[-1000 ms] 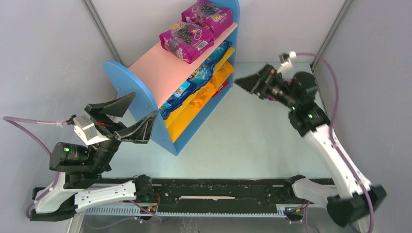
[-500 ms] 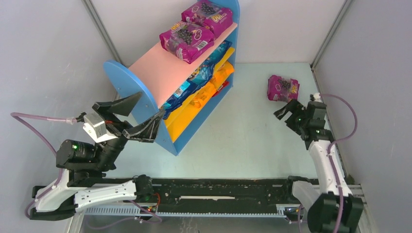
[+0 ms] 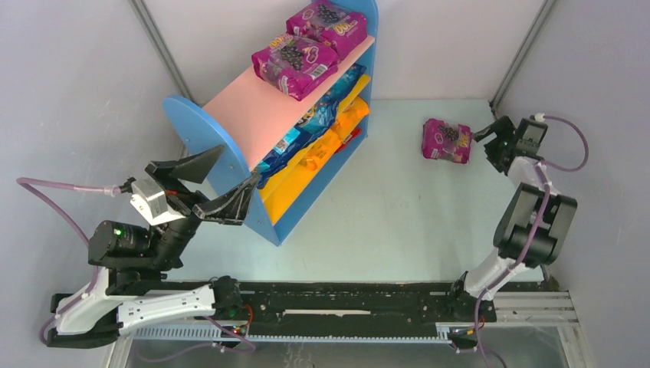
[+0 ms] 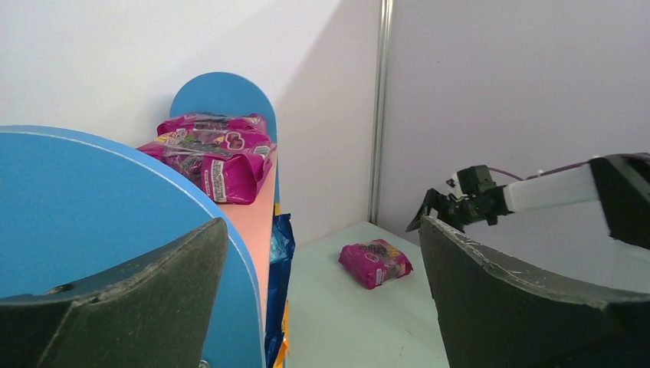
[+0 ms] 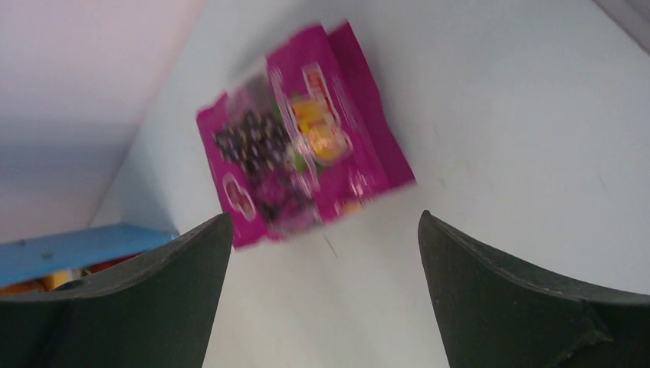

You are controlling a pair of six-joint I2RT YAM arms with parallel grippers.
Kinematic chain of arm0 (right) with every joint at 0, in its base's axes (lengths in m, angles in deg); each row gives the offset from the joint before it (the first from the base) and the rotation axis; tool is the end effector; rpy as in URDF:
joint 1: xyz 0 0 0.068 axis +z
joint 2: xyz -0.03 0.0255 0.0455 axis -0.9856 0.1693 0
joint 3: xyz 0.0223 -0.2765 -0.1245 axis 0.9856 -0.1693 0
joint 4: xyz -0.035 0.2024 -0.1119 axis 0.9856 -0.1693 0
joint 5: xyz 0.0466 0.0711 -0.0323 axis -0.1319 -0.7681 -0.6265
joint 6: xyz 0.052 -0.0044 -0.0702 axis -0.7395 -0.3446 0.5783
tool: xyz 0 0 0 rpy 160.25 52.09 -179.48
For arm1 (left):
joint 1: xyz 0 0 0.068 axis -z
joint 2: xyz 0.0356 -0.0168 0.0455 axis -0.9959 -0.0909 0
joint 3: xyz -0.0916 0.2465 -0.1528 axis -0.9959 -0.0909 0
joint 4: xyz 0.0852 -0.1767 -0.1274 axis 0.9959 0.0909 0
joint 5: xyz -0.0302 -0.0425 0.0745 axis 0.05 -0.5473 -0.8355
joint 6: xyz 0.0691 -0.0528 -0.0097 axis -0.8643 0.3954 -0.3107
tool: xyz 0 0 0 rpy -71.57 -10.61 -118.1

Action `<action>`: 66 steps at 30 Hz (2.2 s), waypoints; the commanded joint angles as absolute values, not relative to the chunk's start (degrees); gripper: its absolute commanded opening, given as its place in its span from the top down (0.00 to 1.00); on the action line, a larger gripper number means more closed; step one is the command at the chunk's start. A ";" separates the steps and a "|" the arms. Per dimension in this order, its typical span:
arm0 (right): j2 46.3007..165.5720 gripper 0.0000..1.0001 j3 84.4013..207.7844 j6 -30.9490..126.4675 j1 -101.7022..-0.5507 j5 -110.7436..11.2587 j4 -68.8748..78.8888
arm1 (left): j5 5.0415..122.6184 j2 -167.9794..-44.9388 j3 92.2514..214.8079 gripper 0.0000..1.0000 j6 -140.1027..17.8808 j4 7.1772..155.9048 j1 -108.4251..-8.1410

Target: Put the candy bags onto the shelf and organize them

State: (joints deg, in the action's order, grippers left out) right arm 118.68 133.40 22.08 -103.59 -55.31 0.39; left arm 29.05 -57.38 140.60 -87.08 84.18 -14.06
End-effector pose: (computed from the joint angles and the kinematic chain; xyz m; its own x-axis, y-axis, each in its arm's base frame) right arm 0.3525 -0.1328 0.2619 -0.3402 0.7163 -0.6092 0.4729 0.6903 0.5476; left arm 0.0405 -0.0110 0.4891 0.3501 -0.3276 -0.8775 0.6536 0.7565 -0.0217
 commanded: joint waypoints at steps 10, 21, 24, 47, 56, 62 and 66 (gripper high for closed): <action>147.22 0.05 161.44 24.09 -104.67 -65.06 -5.21 | 29.42 -58.42 139.17 0.00 -87.80 82.80 -14.38; 141.35 0.12 146.40 11.78 -100.16 -78.60 8.94 | 29.15 -59.18 138.93 0.00 -88.09 82.66 -14.38; 138.21 0.12 140.64 10.15 -97.77 -79.50 12.03 | 29.35 -58.93 138.94 0.00 -87.93 82.66 -14.38; 144.26 0.08 135.37 -1.80 -99.14 -76.02 27.31 | 28.77 -59.52 138.76 0.00 -88.55 82.55 -14.38; 142.81 0.49 135.34 -3.37 -97.73 -77.47 33.55 | 28.80 -59.53 138.69 0.00 -88.53 82.49 -14.38; 136.02 0.67 132.94 -3.58 -97.77 -79.40 33.04 | 29.55 -59.17 138.97 0.00 -87.87 82.67 -14.38; 129.45 0.71 128.07 -6.10 -98.38 -81.81 35.46 | 29.93 -58.94 139.13 0.00 -87.48 82.72 -14.38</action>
State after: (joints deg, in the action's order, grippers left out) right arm 137.85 131.19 -4.12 -97.95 -77.61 30.81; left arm 28.98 -58.56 139.86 -87.70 84.14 -14.09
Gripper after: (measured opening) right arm 0.350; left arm 0.996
